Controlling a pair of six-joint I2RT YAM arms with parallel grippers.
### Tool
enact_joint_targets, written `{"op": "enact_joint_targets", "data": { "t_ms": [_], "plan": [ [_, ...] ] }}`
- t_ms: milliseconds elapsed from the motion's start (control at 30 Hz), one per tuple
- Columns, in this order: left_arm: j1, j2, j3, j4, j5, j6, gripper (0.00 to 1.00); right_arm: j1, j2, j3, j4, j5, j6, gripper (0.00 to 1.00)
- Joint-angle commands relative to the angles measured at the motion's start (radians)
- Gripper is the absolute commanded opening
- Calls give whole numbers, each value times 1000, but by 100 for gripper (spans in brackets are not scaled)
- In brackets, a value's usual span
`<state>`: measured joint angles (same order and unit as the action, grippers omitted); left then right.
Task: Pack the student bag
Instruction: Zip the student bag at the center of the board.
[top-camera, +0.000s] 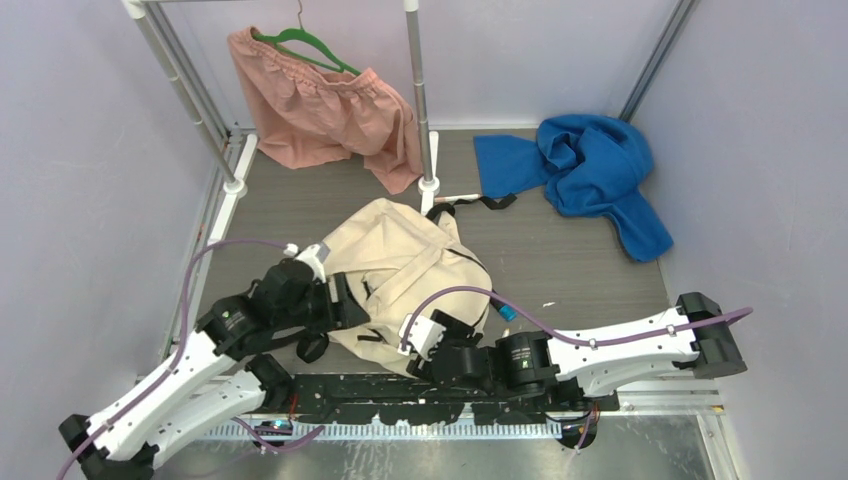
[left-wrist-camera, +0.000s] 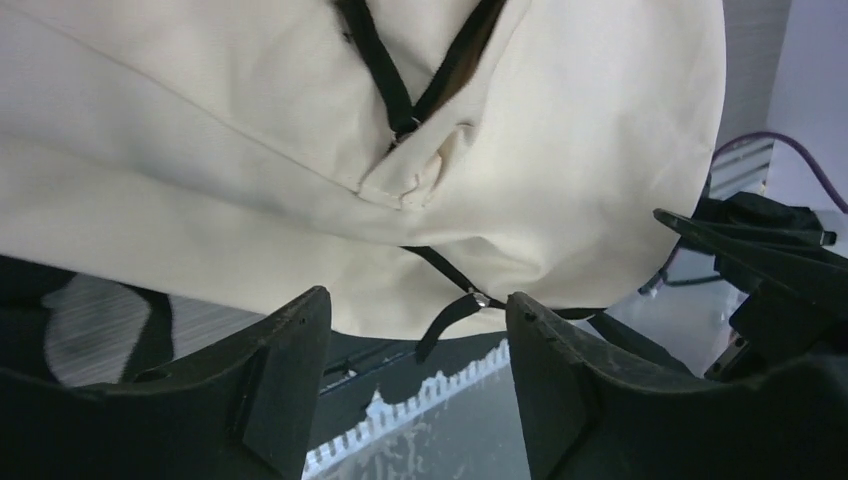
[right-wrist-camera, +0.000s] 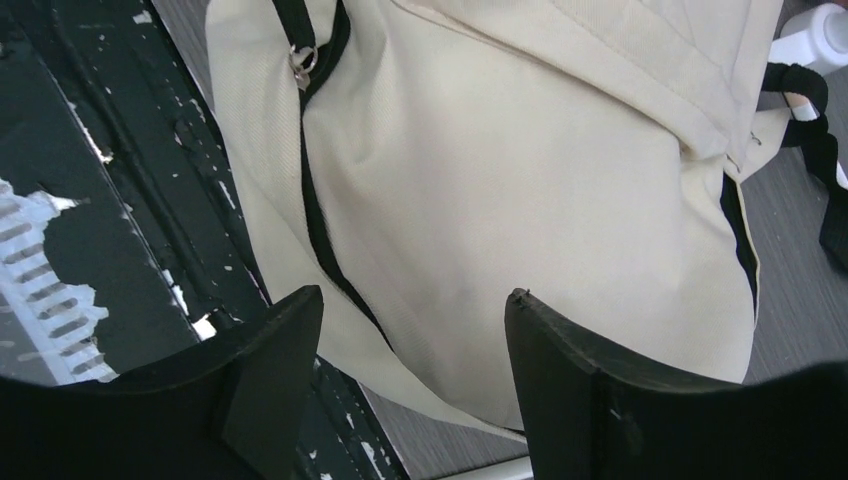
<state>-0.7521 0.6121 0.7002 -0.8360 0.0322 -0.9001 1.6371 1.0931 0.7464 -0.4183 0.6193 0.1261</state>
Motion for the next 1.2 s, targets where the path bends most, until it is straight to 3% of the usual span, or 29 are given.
{"op": "enact_joint_targets", "data": {
  "t_ms": [0, 67, 167, 300, 633, 700, 733, 800, 833, 867, 933, 967, 1167],
  "plan": [
    [3, 97, 6, 151, 234, 71, 73, 4, 8, 53, 90, -12, -38, 74],
    [3, 146, -8, 181, 294, 64, 79, 4, 34, 61, 106, -1, -48, 75],
    [3, 185, -35, 213, 336, 51, 81, 3, 66, 73, 123, -2, -49, 76],
    [3, 214, -71, 259, 404, 29, 73, 1, 91, 77, 129, -6, -35, 76],
    [3, 214, -92, 271, 436, 21, 20, -42, 88, 65, 122, -33, -12, 75],
    [3, 218, -91, 260, 433, 26, 2, -45, 93, 65, 122, -45, -10, 74],
    [3, 222, -90, 252, 431, 30, 0, -46, 98, 66, 122, -50, -10, 72],
    [3, 221, -88, 235, 426, 37, 0, -48, 116, 70, 122, -64, -9, 65],
    [3, 216, -85, 228, 420, 39, 0, -48, 122, 72, 118, -69, -8, 56],
    [3, 207, -83, 218, 408, 39, 0, -48, 130, 76, 114, -71, -5, 43],
    [3, 185, -68, 173, 348, 42, 0, -48, 138, 87, 97, -70, 5, 7],
    [3, 173, -60, 147, 314, 44, 0, -48, 136, 90, 85, -67, 12, 2],
    [5, 148, -11, -34, 105, 23, 0, -48, 61, 76, 68, -61, 35, 1]
  ]
}}
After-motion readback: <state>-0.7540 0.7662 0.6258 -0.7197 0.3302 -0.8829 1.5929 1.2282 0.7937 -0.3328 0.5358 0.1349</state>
